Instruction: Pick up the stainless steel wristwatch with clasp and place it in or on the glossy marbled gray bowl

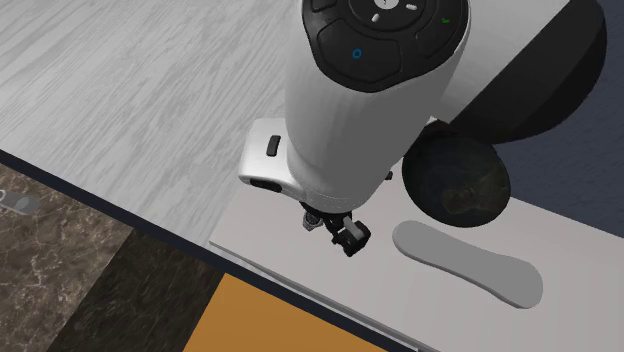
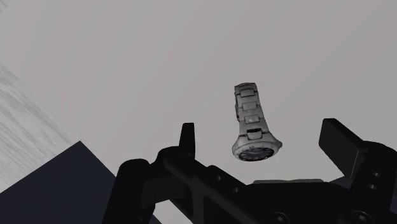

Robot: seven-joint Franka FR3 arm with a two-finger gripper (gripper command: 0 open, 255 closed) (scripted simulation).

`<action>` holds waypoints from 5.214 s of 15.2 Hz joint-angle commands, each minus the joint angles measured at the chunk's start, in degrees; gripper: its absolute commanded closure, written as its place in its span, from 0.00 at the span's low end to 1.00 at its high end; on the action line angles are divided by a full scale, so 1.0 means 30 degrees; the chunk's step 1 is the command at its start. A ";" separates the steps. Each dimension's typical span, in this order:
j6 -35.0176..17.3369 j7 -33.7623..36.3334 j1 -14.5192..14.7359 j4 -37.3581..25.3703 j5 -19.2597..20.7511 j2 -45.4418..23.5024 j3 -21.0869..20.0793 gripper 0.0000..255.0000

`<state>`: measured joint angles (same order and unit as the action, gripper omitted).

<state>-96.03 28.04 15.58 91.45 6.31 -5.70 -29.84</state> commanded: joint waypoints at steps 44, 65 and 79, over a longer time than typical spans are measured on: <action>0.5786 0.0380 0.0873 -0.6968 0.0786 -0.1406 -0.0373 1.00; 0.3504 0.2616 0.2108 0.4064 -0.4666 0.8726 -0.1102 1.00; 0.1464 0.2444 0.2293 0.6652 -0.4988 0.9331 -0.1141 1.00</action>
<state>-91.62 35.38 22.46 111.38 -8.65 22.29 -33.26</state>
